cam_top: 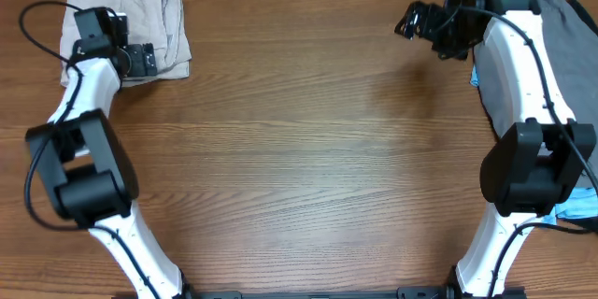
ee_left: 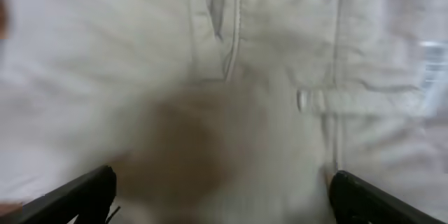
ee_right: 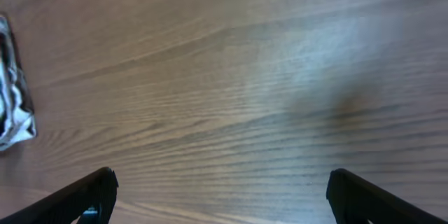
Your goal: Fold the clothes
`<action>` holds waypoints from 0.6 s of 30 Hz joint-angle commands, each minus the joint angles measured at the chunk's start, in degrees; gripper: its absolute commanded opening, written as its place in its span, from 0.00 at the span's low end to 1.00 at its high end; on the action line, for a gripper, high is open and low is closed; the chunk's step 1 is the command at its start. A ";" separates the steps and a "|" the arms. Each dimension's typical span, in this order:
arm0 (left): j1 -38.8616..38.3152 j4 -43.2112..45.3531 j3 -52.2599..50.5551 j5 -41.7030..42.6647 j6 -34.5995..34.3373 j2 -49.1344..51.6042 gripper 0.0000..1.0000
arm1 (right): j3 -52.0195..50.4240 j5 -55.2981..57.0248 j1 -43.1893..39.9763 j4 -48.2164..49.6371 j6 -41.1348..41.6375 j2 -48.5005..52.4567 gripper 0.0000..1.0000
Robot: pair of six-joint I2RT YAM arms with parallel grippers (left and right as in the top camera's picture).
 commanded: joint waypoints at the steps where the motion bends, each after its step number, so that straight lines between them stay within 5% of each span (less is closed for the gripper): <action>1: -1.44 -2.78 -0.09 -0.20 -1.68 -13.35 1.00 | 10.64 2.95 0.28 -3.17 -2.75 -0.76 1.00; 11: -3.26 -10.43 -0.09 -0.26 -5.31 -26.77 1.00 | 30.69 3.61 2.80 -25.07 -3.45 -0.87 1.00; 18: -3.26 -10.47 -0.11 -0.26 -5.31 -26.32 1.00 | 31.58 1.55 9.57 -26.51 0.50 -1.18 1.00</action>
